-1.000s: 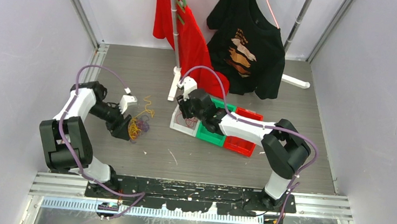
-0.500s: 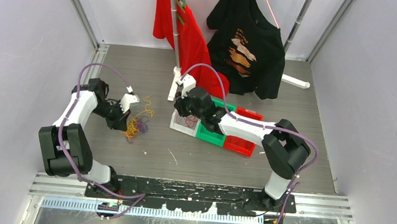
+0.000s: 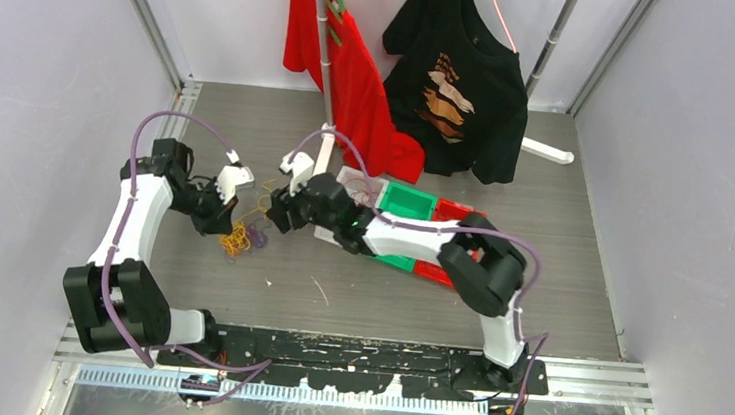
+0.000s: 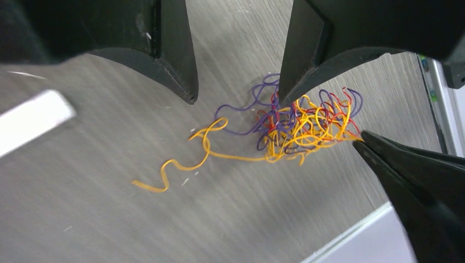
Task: Untangle the cables
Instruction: Untie the cable.
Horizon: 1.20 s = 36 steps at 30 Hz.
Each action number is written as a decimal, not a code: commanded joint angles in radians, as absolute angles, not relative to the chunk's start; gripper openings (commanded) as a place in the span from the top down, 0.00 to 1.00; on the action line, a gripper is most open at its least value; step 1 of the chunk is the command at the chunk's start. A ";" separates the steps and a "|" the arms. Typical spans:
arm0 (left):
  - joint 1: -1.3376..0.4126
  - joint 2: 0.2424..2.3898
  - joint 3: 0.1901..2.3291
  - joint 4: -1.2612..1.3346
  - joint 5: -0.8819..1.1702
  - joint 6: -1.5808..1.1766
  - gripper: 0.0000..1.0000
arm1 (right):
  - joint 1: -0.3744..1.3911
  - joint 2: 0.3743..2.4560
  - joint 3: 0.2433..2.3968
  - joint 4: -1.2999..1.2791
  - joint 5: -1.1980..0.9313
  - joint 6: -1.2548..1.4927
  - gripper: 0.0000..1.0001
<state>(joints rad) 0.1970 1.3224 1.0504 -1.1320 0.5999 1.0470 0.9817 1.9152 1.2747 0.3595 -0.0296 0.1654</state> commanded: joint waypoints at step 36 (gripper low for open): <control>0.210 1.245 1.129 -1.248 0.790 0.995 1.00 | 1.037 1.966 1.115 0.755 0.115 0.316 0.34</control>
<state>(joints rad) 0.2050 1.2510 1.0794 -1.1831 0.6907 1.0195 1.0325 2.1128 1.2007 0.5106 0.1726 0.2886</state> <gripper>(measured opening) 0.010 0.642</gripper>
